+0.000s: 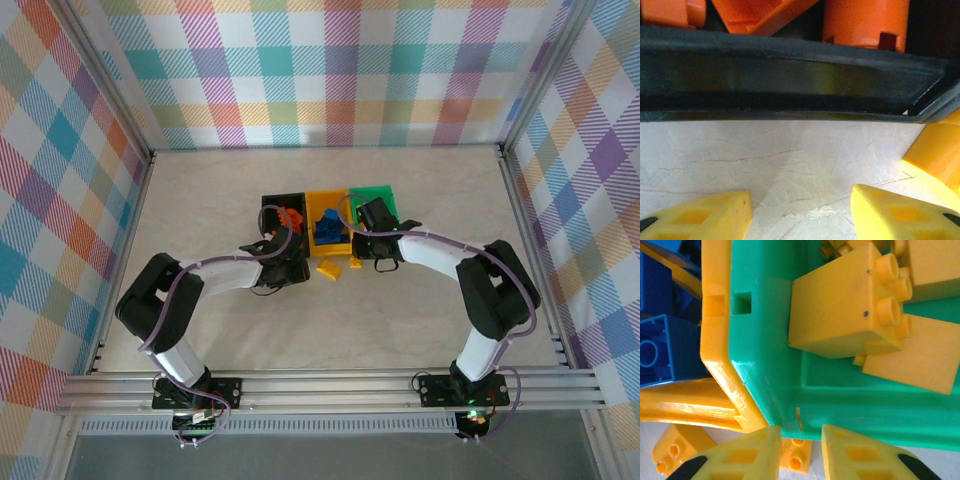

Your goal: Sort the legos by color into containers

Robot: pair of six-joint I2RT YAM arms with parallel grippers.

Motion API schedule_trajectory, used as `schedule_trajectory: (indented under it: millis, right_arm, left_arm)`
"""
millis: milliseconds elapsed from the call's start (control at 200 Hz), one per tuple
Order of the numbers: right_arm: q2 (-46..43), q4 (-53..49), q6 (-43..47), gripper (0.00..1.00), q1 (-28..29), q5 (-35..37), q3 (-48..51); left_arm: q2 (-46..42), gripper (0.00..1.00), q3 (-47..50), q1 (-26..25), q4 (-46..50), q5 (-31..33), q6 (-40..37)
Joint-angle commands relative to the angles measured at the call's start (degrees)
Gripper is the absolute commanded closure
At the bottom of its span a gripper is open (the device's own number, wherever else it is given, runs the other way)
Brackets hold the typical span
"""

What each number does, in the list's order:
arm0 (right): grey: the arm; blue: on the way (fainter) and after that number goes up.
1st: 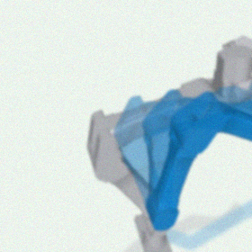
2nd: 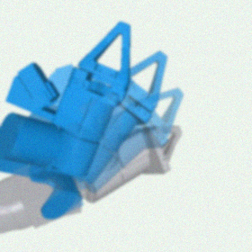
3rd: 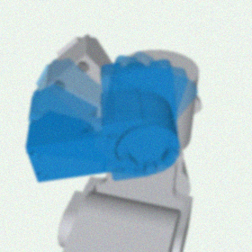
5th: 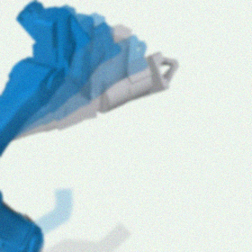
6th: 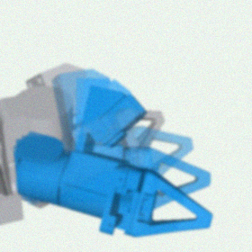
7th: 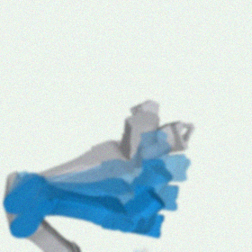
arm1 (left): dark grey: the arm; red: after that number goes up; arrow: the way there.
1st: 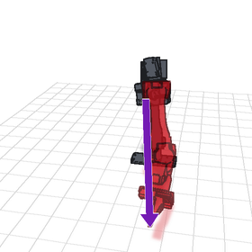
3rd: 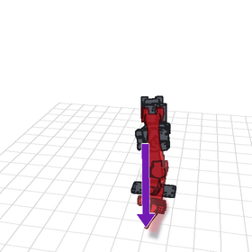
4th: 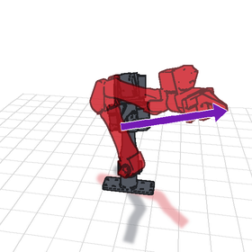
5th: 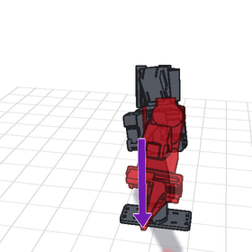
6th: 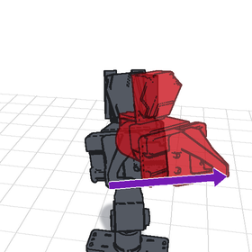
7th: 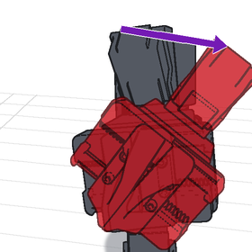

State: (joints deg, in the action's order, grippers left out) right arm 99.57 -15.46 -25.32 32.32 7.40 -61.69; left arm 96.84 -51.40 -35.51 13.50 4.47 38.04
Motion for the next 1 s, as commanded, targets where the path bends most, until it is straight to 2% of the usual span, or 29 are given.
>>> schedule_trajectory:
  millis: [0, 130, 290, 405, 665, 765, 995]
  right_arm:
    - [0.64, 1.06, 1.56, 0.71, -0.32, -0.8, -1.8]
    - [-2.64, 3.8, 1.93, 0.65, -0.11, -2.74, 1.48]
    - [-7.95, 7.9, 2.75, 0.44, 1.94, -6.42, 6.57]
    - [-8.33, 10.24, 4.06, 0.36, 4.39, -8.65, 8.11]
    - [-2.11, 10.02, 6.81, 0.35, 7.87, -9.23, 4.69]
    - [-0.48, 9.33, 7.71, 0.35, 8.44, -9.03, 3.54]
    - [3.02, 9.29, 10.39, 0.3, 9.52, -6.79, 2.01]
  left_arm:
    - [4.57, 0.43, -2.43, 2.51, -7.6, 3.11, -3.56]
    - [4.65, 0.41, -3.59, 3.03, -6.92, 3.65, -5.27]
    - [3.41, 0.37, -3.91, 3.53, -5.3, 4.35, -7.34]
    - [2.18, 0.36, -2.78, 4.97, -4.97, 4.41, -7.89]
    - [0.59, 0.36, -2.11, 7.03, -3.8, 4.7, -8.52]
    - [-0.97, 0.35, -1.75, 7.03, -3.69, 1.63, -7.48]
    - [-16.6, 0.26, 8.15, 3.78, -6.79, -1.69, -1.53]
